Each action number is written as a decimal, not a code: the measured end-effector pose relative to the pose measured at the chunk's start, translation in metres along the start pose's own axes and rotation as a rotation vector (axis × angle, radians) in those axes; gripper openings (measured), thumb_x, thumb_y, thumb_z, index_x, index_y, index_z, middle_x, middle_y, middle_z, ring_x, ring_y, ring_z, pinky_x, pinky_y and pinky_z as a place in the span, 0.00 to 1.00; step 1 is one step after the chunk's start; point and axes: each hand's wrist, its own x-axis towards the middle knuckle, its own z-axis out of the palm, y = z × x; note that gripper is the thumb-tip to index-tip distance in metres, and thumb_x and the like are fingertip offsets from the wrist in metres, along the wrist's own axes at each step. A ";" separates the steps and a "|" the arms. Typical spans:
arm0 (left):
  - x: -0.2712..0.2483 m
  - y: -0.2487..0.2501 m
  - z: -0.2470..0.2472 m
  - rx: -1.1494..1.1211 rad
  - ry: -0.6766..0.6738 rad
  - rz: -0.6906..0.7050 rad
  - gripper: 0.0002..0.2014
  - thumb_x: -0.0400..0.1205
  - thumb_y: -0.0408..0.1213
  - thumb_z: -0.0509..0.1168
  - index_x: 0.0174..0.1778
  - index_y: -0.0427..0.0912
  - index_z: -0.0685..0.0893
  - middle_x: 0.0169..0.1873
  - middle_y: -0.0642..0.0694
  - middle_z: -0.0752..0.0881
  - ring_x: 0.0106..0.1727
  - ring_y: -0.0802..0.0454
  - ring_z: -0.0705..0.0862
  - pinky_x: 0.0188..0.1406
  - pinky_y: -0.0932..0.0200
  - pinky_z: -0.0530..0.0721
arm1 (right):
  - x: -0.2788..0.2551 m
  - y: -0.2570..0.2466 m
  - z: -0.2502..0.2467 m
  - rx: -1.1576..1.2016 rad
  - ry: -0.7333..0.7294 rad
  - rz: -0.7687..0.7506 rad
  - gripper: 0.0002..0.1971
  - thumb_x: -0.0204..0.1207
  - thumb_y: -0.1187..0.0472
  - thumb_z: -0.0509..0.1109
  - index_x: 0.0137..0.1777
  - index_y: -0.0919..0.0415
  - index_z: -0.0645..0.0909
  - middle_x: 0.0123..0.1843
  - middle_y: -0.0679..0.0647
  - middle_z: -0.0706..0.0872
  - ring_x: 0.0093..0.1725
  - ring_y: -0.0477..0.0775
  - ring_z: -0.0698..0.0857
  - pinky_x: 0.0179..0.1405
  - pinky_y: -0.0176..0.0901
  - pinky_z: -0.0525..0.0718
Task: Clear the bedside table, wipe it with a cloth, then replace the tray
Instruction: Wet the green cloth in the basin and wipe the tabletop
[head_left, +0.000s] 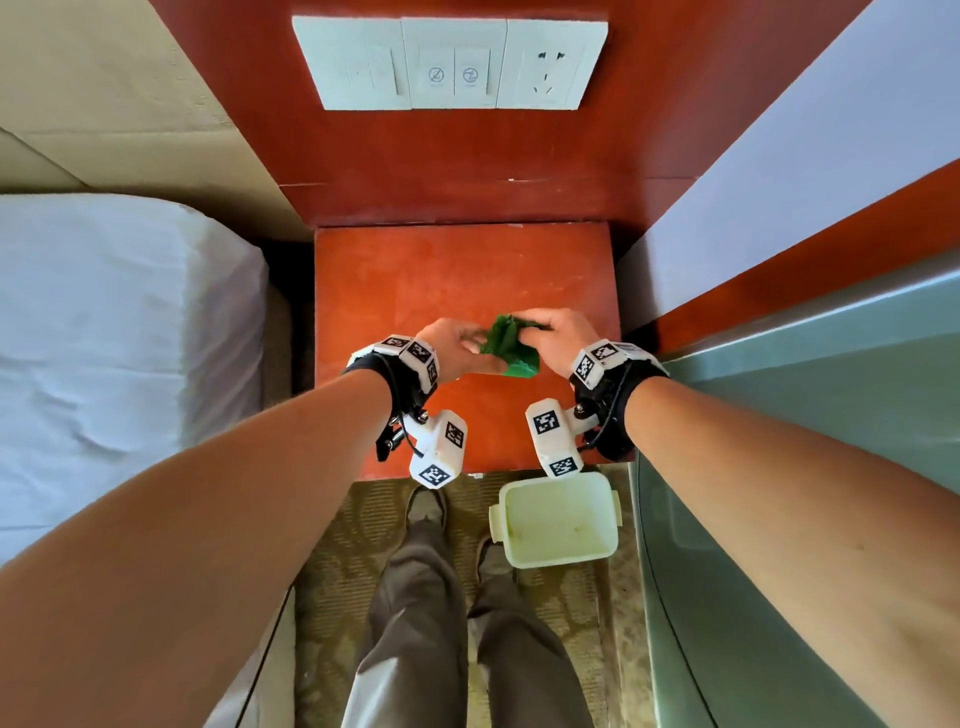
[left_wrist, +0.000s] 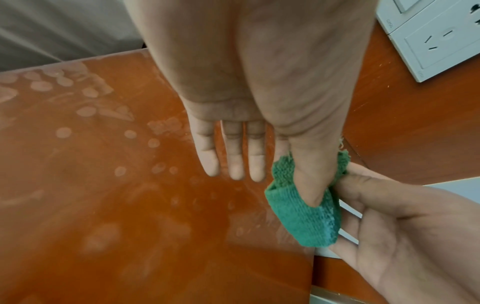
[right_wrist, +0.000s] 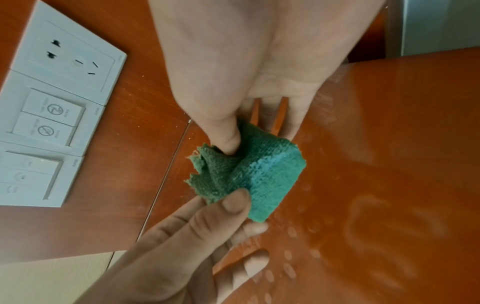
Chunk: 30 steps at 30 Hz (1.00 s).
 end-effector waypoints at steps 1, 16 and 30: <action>0.002 -0.002 -0.005 0.005 -0.004 0.002 0.27 0.76 0.49 0.75 0.71 0.49 0.81 0.65 0.52 0.84 0.61 0.51 0.84 0.64 0.49 0.82 | 0.002 -0.004 0.003 0.002 0.008 0.006 0.17 0.80 0.63 0.67 0.67 0.53 0.84 0.64 0.49 0.87 0.62 0.49 0.84 0.61 0.34 0.79; 0.021 -0.020 -0.043 -0.050 -0.068 0.020 0.20 0.77 0.48 0.75 0.63 0.48 0.85 0.56 0.51 0.88 0.52 0.51 0.87 0.48 0.57 0.85 | 0.032 -0.027 0.017 0.396 0.114 0.238 0.16 0.80 0.71 0.64 0.66 0.61 0.83 0.62 0.62 0.86 0.60 0.64 0.85 0.57 0.64 0.86; 0.047 0.011 -0.020 -0.135 -0.106 0.051 0.30 0.73 0.35 0.78 0.71 0.46 0.77 0.61 0.48 0.87 0.57 0.47 0.87 0.55 0.59 0.86 | 0.049 0.000 0.002 0.252 0.106 0.170 0.16 0.79 0.66 0.66 0.64 0.55 0.85 0.63 0.55 0.87 0.63 0.57 0.85 0.64 0.56 0.84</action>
